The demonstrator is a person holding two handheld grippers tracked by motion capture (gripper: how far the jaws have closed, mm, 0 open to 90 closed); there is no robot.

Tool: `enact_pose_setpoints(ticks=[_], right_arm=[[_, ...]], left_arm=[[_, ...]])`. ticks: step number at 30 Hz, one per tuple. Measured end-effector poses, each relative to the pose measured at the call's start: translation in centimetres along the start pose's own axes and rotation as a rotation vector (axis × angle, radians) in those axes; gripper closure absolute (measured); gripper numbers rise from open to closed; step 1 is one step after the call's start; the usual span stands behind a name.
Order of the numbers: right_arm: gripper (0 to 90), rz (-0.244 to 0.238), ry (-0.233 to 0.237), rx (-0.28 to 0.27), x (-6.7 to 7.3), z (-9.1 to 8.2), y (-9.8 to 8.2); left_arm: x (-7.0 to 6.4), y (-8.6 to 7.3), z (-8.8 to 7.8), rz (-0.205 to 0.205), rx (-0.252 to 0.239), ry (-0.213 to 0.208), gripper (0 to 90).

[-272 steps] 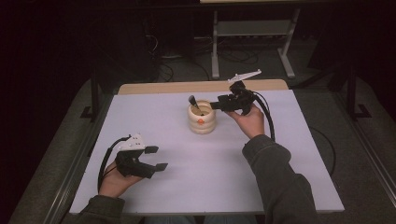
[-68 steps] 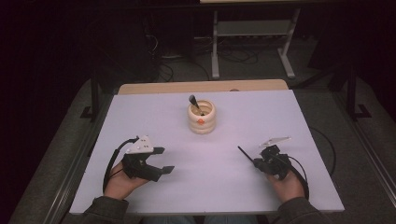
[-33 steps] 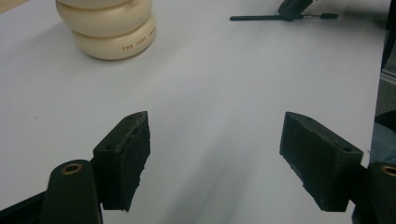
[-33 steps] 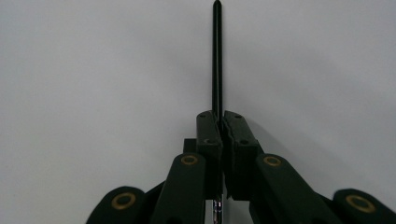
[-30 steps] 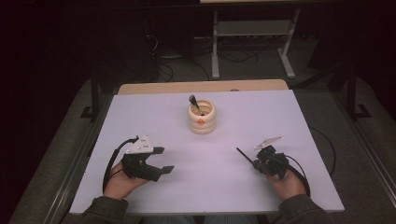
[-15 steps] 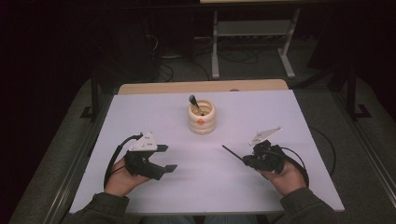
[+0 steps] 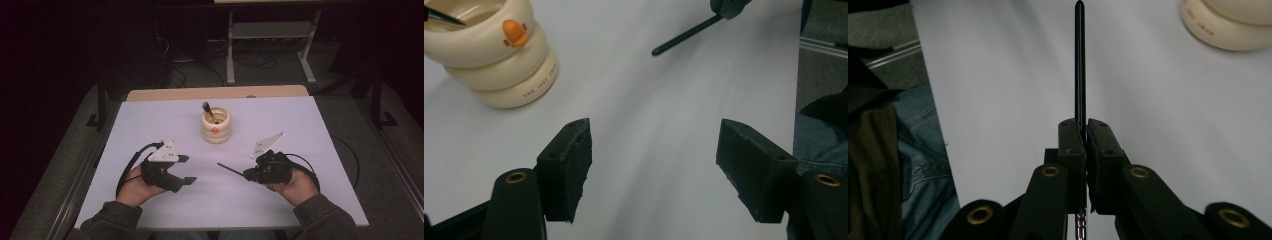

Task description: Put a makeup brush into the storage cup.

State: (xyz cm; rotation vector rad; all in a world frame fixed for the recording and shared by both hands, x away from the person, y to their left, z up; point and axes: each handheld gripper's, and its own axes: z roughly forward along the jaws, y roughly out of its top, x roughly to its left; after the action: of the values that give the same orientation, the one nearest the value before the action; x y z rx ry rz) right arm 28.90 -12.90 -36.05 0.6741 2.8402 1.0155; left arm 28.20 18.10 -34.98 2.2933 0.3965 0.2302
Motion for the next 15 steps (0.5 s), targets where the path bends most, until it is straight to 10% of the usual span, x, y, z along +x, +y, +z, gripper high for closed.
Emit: enact_pose_setpoints(ticks=[15], right_arm=[[85.0, -0.157, 0.130, 0.054, 1.7, 2.3, 3.3]], left_arm=[[-0.8, 1.5, 1.3, 0.115, 0.101, -0.083, 43.1]])
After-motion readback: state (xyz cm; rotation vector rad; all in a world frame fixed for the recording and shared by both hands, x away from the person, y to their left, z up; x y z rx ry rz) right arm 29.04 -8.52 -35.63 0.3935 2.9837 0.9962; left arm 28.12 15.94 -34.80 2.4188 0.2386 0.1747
